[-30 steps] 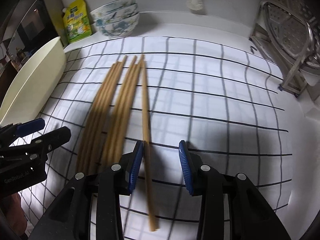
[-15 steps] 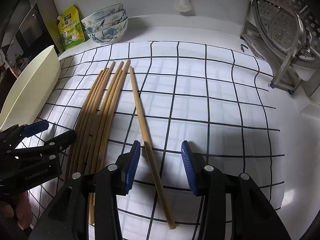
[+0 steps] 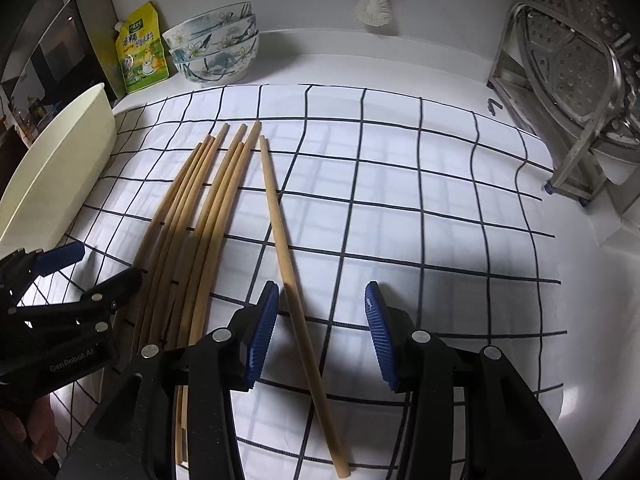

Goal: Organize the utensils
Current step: 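Grasp a chopstick with the left tool while the right tool grasps another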

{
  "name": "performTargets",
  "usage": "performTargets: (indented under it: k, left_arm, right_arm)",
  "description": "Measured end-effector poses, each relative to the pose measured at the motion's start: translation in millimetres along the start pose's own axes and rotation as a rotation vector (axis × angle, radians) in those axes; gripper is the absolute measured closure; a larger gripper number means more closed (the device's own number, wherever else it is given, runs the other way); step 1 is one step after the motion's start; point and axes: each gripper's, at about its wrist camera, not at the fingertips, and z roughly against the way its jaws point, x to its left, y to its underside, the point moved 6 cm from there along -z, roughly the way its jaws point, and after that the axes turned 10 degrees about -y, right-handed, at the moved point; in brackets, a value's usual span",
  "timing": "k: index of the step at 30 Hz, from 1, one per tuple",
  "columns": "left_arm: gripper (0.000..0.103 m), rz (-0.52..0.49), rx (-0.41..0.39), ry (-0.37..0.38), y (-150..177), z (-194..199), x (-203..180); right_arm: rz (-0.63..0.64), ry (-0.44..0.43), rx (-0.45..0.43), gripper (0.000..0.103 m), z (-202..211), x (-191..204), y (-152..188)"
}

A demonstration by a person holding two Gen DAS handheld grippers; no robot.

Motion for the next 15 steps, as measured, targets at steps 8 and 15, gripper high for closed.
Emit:
performTargets:
  k: [8,15]
  left_arm:
    - [0.070,-0.004,0.004,0.059,-8,3,-12]
    - [0.096,-0.026,0.016,0.104,-7,5,-20]
  right_arm:
    - [0.059,-0.002,0.002,0.067,-10,13,-6]
    - [0.044,-0.032,0.002,0.097,-10,15,-7]
